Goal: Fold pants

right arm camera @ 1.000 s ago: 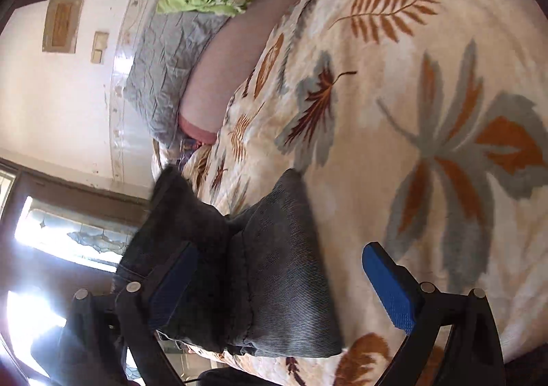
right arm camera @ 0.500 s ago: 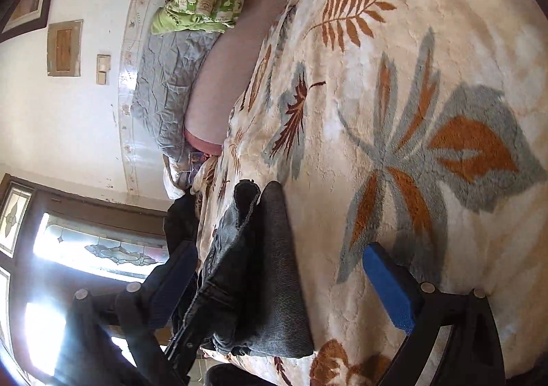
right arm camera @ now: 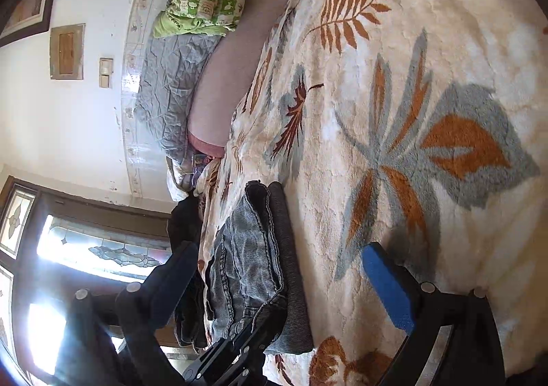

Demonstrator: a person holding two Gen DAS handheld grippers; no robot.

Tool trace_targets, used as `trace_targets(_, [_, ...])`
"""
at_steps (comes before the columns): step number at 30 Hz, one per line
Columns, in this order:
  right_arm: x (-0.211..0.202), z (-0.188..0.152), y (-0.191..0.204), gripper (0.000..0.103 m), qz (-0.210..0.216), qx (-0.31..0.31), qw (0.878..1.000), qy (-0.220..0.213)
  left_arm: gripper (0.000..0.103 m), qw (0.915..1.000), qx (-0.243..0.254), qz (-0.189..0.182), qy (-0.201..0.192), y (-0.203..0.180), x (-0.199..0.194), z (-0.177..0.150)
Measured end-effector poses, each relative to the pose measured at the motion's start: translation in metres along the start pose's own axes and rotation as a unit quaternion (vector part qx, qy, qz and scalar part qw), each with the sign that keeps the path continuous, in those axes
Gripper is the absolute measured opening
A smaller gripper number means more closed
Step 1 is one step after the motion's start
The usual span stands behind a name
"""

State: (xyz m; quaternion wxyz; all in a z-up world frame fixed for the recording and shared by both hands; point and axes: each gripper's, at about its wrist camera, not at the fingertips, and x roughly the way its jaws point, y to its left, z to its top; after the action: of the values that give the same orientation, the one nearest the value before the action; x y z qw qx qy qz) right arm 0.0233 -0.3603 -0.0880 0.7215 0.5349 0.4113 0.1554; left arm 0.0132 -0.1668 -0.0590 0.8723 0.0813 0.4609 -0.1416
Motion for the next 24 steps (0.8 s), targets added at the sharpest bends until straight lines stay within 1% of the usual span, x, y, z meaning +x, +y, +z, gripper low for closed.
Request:
trace_targets(6, [0.003, -0.001, 0.003, 0.099, -0.011, -0.010, 1.000, 0.002, 0.014, 1.0000, -0.003, -0.007, 0.001, 0.002, 0.001, 0.000])
trace_targets(10, [0.003, -0.003, 0.004, 0.099, -0.016, -0.012, 1.000, 0.000, 0.015, 1.0000, -0.001, -0.005, 0.002, 0.001, 0.001, 0.000])
trace_targets(12, [0.004, -0.004, 0.005, 0.098, -0.020, -0.014, 1.000, -0.001, 0.020, 0.9999, 0.001, -0.012, 0.003, 0.001, 0.001, 0.001])
trace_targets(13, [0.005, -0.004, 0.005, 0.098, -0.023, -0.016, 1.000, -0.001, 0.021, 0.9999, -0.002, -0.017, 0.004, 0.002, 0.001, 0.002])
trace_targets(19, [0.008, -0.007, 0.007, 0.098, -0.036, -0.025, 0.999, -0.003, 0.021, 0.9994, -0.008, -0.034, 0.005, 0.006, 0.001, 0.002])
trace_targets(22, [0.010, -0.008, 0.009, 0.098, -0.044, -0.029, 0.999, -0.004, 0.021, 0.9979, -0.024, -0.059, 0.008, 0.014, -0.001, 0.004])
trace_targets(24, [0.011, -0.009, 0.009, 0.098, -0.048, -0.033, 0.998, -0.004, 0.021, 0.9947, -0.047, -0.090, 0.008, 0.023, -0.007, 0.007])
